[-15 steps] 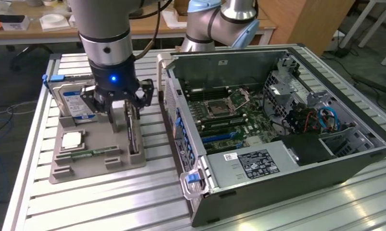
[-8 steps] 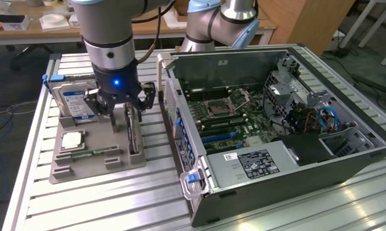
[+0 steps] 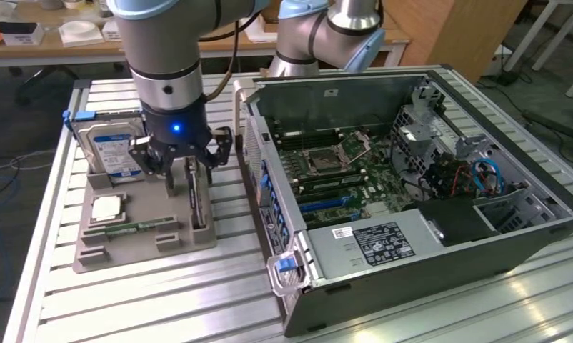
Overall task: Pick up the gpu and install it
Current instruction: 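Pick up the gpu and move the gpu toward the slot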
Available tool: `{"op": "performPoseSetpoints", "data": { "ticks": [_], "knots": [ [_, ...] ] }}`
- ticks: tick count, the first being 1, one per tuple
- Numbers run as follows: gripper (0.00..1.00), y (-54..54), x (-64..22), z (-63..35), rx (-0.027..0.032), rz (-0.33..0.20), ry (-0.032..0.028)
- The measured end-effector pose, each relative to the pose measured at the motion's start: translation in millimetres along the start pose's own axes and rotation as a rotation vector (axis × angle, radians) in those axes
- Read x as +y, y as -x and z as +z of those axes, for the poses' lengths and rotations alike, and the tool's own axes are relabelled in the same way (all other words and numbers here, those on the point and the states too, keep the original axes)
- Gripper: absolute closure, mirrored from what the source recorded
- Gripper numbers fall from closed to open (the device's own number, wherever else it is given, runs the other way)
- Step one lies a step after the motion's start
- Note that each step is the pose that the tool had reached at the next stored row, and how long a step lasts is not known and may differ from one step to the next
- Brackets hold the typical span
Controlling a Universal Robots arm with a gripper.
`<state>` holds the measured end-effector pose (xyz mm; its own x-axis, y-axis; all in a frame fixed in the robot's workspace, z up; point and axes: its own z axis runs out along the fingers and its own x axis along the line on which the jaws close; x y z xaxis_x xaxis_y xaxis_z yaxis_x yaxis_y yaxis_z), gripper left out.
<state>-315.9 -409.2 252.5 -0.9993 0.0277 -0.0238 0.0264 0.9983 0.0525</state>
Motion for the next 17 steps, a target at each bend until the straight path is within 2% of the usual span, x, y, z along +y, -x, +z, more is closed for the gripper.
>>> {"op": "performPoseSetpoints", "data": {
  "ticks": [4,9,14,17],
  "knots": [
    [0.35,-0.4,7.1,6.0,-0.0002,0.000,-0.0004],
    [0.35,-0.4,7.1,11.1,-0.0002,0.000,-0.0030],
    [0.35,-0.6,6.8,16.9,-0.0002,0.000,-0.0030],
    [0.35,-0.6,6.7,17.1,-0.0001,0.000,-0.0032]
  ]
}}
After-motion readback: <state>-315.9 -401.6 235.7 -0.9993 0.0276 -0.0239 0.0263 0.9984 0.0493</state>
